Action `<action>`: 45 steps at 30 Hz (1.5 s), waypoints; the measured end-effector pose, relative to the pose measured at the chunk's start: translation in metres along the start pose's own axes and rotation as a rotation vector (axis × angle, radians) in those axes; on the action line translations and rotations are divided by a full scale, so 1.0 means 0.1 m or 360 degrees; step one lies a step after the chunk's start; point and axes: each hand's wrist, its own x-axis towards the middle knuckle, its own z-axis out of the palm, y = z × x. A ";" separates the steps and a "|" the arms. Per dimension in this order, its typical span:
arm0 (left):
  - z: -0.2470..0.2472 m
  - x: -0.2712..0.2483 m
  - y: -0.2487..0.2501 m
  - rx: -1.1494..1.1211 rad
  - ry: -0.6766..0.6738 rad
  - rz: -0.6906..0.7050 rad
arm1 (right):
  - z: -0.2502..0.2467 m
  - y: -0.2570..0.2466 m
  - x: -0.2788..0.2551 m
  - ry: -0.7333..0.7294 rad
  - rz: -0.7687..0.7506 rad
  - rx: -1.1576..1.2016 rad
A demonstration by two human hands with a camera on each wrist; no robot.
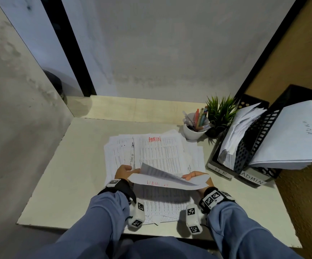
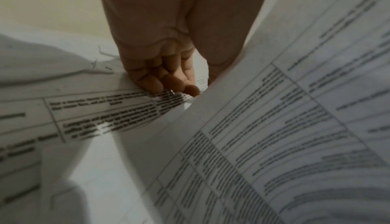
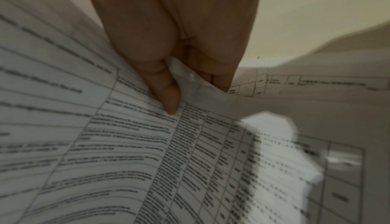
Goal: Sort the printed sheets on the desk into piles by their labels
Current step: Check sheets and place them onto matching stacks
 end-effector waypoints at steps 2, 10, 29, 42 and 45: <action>0.00 -0.05 0.02 -0.0091 -0.0073 0.0060 | 0.03 -0.03 -0.04 0.0040 -0.0038 -0.0044; -0.02 -0.20 -0.04 -0.0189 -0.0115 0.0329 | 0.09 -0.08 -0.08 0.0294 0.0135 -0.0151; 0.09 -0.45 0.38 -0.1203 -0.0384 0.0098 | 0.31 -0.47 -0.21 0.0308 0.0028 0.0110; 0.01 -0.72 0.97 -0.0738 0.0241 0.0804 | 0.63 -1.07 -0.51 0.0181 -0.0768 -0.0046; 0.01 -0.74 0.92 -0.0731 0.0239 0.0729 | 0.62 -1.04 -0.51 0.0181 -0.0687 -0.0039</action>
